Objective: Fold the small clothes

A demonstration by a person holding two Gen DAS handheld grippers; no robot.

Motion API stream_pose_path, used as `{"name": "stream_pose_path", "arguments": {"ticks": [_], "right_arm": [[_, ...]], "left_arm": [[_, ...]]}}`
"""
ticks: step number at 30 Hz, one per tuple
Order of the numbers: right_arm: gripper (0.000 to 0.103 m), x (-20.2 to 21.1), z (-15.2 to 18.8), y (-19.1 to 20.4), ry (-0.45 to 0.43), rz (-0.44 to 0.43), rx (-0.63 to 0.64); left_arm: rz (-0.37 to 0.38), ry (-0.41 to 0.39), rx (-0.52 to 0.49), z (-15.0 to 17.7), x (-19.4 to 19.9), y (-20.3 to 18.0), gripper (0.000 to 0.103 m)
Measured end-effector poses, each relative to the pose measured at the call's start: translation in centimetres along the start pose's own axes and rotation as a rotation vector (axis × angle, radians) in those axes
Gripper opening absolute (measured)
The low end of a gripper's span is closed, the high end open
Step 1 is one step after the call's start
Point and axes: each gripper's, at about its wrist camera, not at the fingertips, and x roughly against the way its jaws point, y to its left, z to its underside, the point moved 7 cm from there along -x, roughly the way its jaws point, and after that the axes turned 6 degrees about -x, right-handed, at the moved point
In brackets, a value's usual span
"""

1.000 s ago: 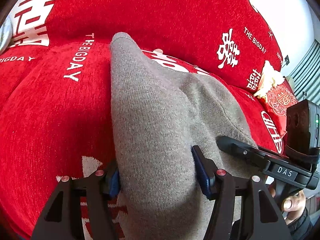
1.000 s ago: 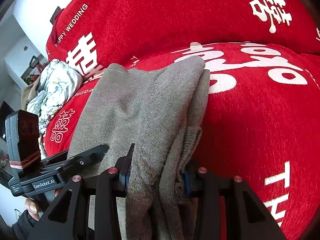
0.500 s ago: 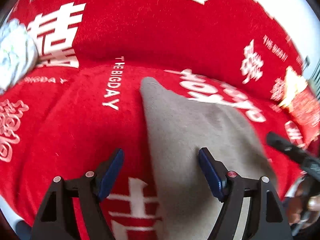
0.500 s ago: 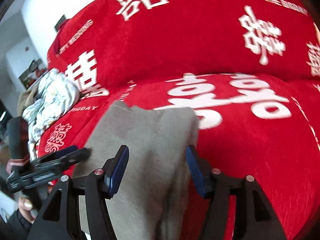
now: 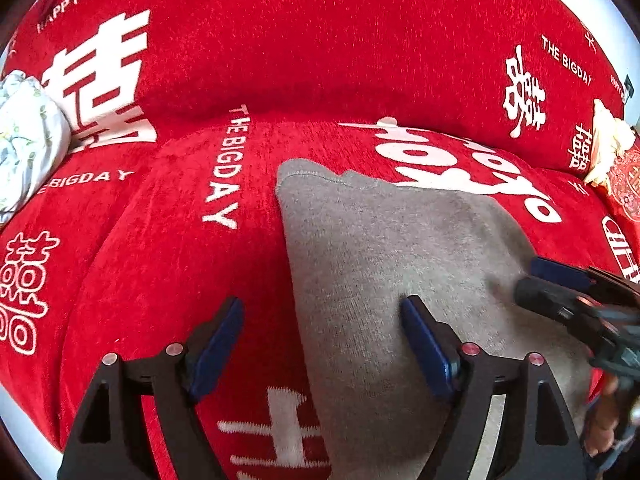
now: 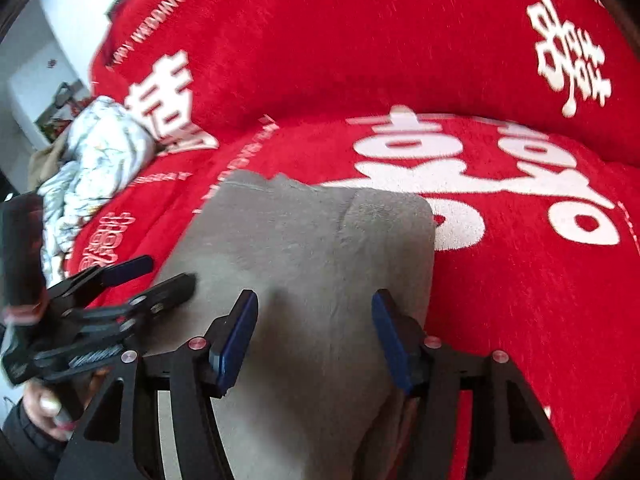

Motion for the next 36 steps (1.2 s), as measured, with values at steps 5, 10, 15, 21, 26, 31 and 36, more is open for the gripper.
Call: {"name": "stream_pose_path", "arguments": {"ticks": [5, 10, 15, 21, 26, 31, 36], "right_arm": [[0.064, 3.8, 3.0, 2.7, -0.058, -0.070, 0.088], [0.064, 2.9, 6.3, 2.1, -0.019, -0.080, 0.099], [0.064, 3.0, 8.7, 1.8, -0.021, -0.045, 0.111], [0.070, 4.0, 10.7, 1.9, -0.024, 0.058, 0.122], [0.079, 6.7, 10.7, 3.6, -0.112, 0.135, 0.149], [0.084, 8.4, 10.5, 4.3, -0.186, 0.221, 0.148], [0.084, 8.5, 11.2, 4.0, -0.176, 0.236, 0.122]], "left_arm": [[0.006, -0.056, -0.041, 1.5, 3.3, -1.1, 0.082], [-0.007, -0.078, -0.064, 3.7, 4.7, -1.4, 0.082], [-0.052, -0.076, -0.085, 5.6, 5.1, -1.8, 0.082], [-0.103, -0.084, -0.098, 7.2, 6.8, -2.6, 0.082], [-0.174, -0.123, -0.136, 7.9, 8.9, -4.1, 0.082], [-0.169, -0.150, -0.093, 8.1, 10.3, -4.3, 0.082], [-0.139, -0.193, -0.079, 8.7, 11.6, -4.8, 0.082]]}}
